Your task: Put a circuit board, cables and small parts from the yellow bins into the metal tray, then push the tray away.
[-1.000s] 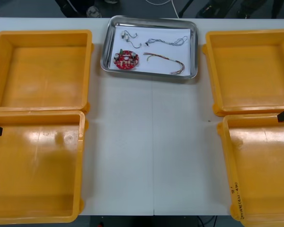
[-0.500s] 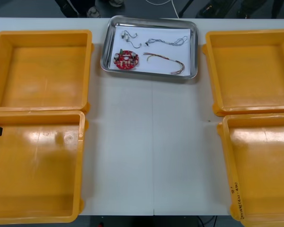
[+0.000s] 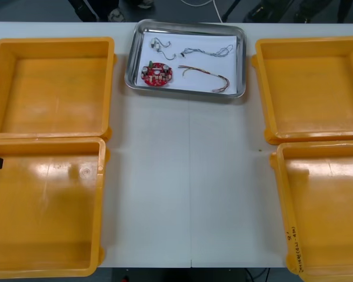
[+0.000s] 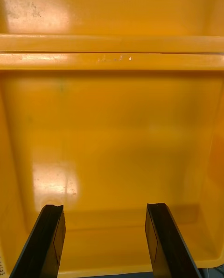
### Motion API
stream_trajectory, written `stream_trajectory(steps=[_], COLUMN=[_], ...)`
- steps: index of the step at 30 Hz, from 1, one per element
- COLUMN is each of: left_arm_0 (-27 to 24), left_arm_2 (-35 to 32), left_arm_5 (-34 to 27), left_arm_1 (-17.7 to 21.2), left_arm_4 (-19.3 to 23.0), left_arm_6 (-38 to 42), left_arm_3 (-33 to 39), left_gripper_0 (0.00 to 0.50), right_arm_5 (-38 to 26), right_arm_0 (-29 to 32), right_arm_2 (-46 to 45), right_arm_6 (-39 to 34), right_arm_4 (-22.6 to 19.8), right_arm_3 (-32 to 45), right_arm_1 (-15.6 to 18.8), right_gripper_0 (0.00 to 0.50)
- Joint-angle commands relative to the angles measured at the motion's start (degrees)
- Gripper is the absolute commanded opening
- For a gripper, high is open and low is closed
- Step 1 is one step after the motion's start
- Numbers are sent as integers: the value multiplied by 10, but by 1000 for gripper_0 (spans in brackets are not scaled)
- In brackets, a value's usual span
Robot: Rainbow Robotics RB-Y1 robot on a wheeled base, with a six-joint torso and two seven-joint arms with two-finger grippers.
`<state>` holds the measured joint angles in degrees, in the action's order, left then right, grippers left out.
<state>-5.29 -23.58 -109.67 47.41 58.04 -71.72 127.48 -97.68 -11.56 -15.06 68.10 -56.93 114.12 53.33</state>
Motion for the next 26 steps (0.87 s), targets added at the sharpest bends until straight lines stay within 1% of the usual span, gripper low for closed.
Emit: stream_trajectory(steps=[1,5,26], left_arm_0=[8,8,8], left_arm_2=[-14,-14,-14], left_arm_5=[-3,-3,-3], left_arm_1=[26,26,26], left_arm_4=[4,4,4], left_arm_6=[-46,-46,-46], left_arm_3=[15,15,15], left_gripper_0=[500,500,500], right_arm_5=[1,-8,-8], right_arm_0=[10,10,10], right_arm_2=[-16,-16,-16], right_arm_6=[13,11,11], right_arm_4=[-4,-4,-4], right_arm_3=[2,2,2], right_arm_1=[28,28,28], right_gripper_0=[500,500,500])
